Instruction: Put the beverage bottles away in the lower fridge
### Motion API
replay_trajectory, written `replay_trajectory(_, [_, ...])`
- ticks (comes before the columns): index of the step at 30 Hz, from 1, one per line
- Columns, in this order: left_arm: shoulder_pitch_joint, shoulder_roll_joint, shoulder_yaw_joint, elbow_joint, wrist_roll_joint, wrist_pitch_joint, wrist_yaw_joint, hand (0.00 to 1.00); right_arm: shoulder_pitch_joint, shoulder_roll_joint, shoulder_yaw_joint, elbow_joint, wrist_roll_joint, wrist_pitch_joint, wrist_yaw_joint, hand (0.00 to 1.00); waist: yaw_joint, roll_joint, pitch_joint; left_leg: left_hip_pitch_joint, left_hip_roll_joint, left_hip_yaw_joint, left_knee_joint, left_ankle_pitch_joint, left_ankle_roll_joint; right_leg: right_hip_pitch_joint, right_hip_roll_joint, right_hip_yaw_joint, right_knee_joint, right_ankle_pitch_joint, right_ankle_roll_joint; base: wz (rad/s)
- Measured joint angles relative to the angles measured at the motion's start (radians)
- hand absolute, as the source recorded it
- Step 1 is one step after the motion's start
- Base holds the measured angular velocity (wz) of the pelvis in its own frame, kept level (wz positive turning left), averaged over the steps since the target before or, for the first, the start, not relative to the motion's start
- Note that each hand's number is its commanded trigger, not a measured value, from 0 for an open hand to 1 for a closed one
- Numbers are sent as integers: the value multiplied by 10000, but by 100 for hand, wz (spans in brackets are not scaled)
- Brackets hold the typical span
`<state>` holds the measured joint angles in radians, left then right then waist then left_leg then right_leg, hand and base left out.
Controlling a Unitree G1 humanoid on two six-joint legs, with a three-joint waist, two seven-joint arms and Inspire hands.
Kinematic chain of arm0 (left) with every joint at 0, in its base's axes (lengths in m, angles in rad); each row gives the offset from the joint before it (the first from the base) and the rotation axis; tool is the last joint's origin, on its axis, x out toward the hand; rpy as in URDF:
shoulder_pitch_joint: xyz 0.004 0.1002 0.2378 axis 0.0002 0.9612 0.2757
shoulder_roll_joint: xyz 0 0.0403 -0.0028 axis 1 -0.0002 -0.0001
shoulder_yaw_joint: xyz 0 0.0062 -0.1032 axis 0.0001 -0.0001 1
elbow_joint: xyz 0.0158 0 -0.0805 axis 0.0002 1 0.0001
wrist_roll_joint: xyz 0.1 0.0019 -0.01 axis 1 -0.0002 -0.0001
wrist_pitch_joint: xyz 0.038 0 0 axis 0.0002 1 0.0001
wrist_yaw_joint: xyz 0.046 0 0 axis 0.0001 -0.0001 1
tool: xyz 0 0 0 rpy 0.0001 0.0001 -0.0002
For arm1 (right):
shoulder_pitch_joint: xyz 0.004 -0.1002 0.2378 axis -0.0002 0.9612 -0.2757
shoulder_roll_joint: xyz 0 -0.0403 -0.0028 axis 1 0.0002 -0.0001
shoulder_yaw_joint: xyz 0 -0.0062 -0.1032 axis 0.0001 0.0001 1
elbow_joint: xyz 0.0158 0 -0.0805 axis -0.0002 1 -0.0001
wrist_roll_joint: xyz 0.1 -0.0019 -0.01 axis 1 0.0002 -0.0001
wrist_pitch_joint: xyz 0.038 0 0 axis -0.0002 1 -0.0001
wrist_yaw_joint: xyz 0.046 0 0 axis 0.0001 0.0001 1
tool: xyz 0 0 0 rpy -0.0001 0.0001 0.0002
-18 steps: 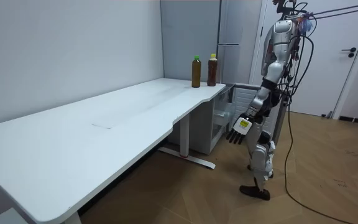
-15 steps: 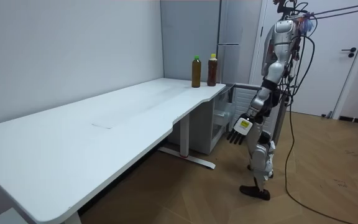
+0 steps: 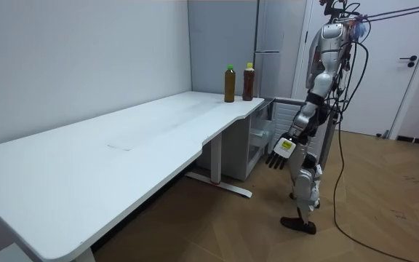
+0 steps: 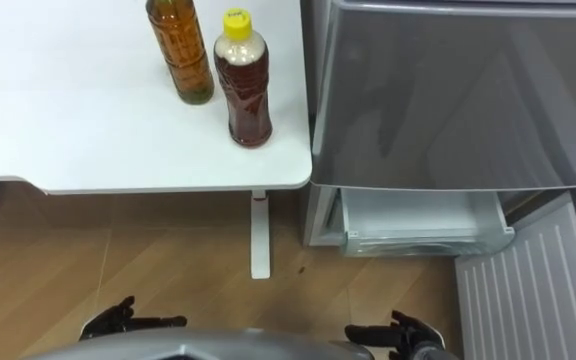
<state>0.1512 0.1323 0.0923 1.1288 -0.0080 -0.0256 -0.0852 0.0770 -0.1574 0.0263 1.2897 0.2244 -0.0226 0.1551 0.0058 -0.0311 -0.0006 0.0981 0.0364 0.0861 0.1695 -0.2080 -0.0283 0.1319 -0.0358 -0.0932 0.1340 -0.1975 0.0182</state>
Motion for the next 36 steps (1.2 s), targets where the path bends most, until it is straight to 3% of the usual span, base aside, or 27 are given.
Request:
replay_trajectory(11, [-10,-85,48,119,-25,-1,427,0,-2,28,-79,40,-18,20,-206,0,-16,68,6,-3,-82,-270,94,1,3,145,-74,-257,-11,-33,29,7])
replay_trajectory(17, [246,-284,619,42,-775,39,1582,0,-45,33,-37,52,-77,195,-359,0,89,20,7,-40,-162,-453,159,-10,28,214,-155,-461,-12,-51,56,7])
replay_trajectory(21, [653,-279,1323,-348,-1581,32,2662,0,-80,14,223,40,-172,286,-575,0,501,-3,11,-8,-168,-524,184,-12,30,291,-157,-574,-9,-51,56,7])
replay_trajectory(26, [979,-342,2804,-1500,-1676,-76,4249,0,23,18,189,28,-422,318,-582,0,884,-7,11,-6,-204,-745,297,-12,33,441,-182,-758,-12,-62,67,12])
replay_trajectory(28, [983,-355,3202,-2340,-2412,-206,5319,0,1,18,183,34,-472,318,-594,0,991,17,-4,-45,-231,-870,353,-6,41,446,-200,-845,-2,-91,81,14])
replay_trajectory(30, [989,-357,3379,-3343,-2963,-319,6160,0,53,18,164,-28,-633,321,-668,0,1064,24,-10,-66,-257,-961,368,-2,48,456,-220,-942,19,-99,84,14])
replay_trajectory(34, [1065,-354,3243,-5395,-3053,-1187,7726,0,90,19,192,-166,-759,220,-793,0,1165,83,-42,-155,-288,-1074,355,10,62,443,-227,-1015,28,-99,84,7])
replay_trajectory(36, [1090,-356,3209,-6126,-3037,-1360,8192,0,248,20,199,-287,-762,120,-796,0,1183,99,-58,-157,-289,-1071,363,10,63,422,-228,-1018,27,-97,81,0])
